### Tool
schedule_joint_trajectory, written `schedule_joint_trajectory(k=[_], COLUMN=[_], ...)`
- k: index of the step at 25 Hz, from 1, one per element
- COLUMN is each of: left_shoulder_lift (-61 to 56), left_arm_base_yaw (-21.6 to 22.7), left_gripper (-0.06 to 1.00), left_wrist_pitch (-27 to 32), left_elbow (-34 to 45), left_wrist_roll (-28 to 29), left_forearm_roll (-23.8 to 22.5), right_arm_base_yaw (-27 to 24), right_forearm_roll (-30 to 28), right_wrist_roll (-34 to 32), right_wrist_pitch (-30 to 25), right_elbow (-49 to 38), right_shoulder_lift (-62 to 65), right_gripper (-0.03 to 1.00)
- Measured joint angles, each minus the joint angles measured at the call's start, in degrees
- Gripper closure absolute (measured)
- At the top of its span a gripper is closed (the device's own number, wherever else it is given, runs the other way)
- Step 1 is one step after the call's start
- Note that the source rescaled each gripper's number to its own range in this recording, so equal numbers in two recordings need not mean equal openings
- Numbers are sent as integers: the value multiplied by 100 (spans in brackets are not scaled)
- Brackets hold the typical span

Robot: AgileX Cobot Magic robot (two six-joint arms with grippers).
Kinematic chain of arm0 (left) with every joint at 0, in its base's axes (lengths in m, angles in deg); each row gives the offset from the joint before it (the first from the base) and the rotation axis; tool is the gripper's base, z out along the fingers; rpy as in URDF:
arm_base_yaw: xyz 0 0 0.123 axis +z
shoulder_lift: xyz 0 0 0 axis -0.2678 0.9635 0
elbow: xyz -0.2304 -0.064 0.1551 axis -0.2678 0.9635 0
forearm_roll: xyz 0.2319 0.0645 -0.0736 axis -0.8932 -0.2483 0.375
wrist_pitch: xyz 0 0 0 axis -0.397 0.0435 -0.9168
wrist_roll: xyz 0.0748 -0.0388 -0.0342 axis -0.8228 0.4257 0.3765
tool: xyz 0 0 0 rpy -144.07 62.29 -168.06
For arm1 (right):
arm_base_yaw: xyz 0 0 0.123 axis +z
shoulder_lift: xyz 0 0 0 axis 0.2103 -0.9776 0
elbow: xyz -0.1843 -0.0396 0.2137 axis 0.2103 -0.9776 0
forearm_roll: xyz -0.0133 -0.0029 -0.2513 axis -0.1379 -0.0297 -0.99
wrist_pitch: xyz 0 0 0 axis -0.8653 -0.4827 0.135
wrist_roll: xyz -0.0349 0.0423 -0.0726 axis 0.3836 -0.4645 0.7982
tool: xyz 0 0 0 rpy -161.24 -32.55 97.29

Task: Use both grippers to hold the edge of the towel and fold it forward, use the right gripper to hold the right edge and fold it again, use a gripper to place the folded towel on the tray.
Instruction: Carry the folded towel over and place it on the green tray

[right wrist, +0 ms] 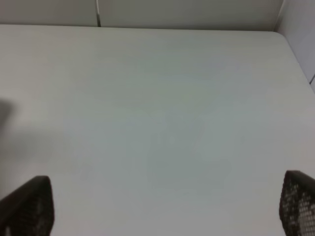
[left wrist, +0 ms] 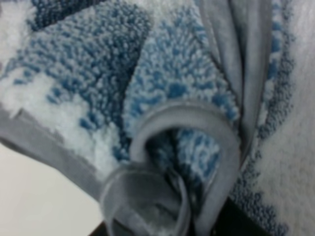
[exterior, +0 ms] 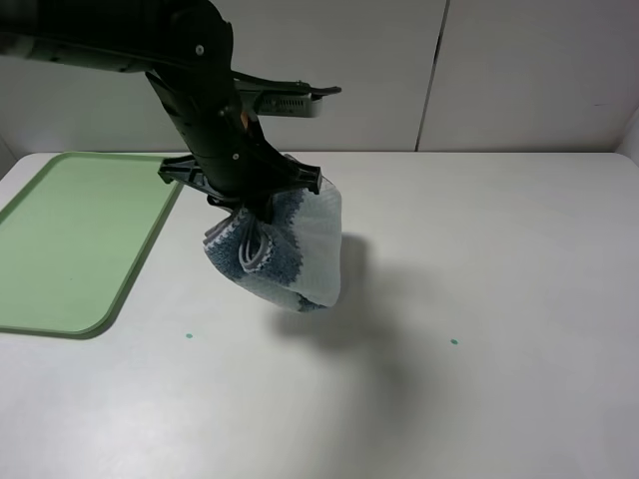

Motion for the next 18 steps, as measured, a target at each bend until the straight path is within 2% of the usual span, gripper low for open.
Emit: schedule_joint_trajectory(k=[11,18], left_shoulder_lift=[-103,-103], left_arm_base_yaw=[848,1557], left_gripper=[77,77], left_wrist_pitch=[255,256], left_elbow=[0,0], left_wrist_roll=[-738,-1266], left_forearm_roll=[-123,-123], right_arm_base_yaw=[0,0], right_forearm_roll=[0,0], right_wrist_roll=[0,0], right_wrist_pitch=[0,0], right_elbow=[0,0], right_shoulder_lift=[0,0], right_gripper=[-3,-3])
